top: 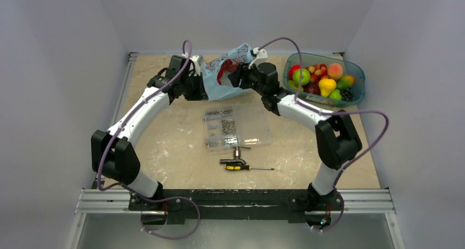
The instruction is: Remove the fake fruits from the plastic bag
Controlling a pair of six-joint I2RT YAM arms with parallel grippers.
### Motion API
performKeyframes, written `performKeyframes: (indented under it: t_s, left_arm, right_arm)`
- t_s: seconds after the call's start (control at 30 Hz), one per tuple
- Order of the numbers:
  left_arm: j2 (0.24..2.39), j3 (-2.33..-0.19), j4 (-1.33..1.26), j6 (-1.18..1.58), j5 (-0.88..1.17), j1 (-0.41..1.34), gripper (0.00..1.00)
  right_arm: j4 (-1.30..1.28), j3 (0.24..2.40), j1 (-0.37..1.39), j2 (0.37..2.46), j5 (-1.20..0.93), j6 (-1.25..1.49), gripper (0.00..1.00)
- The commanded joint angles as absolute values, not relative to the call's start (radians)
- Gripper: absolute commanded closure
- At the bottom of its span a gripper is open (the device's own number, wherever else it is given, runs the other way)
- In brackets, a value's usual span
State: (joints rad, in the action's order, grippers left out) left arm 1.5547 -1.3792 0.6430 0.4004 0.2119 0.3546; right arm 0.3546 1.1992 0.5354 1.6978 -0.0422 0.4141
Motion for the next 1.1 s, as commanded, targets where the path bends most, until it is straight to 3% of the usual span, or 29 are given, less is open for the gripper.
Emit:
performKeyframes:
  t_s: [0.0, 0.5, 0.83, 1.07]
  left_arm:
    - [1.489, -1.354, 0.572, 0.387, 0.204, 0.355, 1.0]
    - [1.5, -1.353, 0.577, 0.381, 0.232, 0.361, 1.0]
    - [1.502, -1.364, 0.656, 0.351, 0.151, 0.404, 1.0]
    - [1.472, -1.317, 0.736, 0.332, 0.169, 0.41, 1.0]
  right_arm:
    - [0.403, 1.344, 0.54, 1.851, -0.034, 0.48, 0.49]
    - [0.29, 1.71, 0.553, 2.217, 0.003, 0.548, 0.47]
    - [0.325, 1.802, 0.58, 2.36, 0.01, 0.579, 0.2]
    - [0.343, 1.824, 0.585, 2.42, 0.003, 0.627, 0.1]
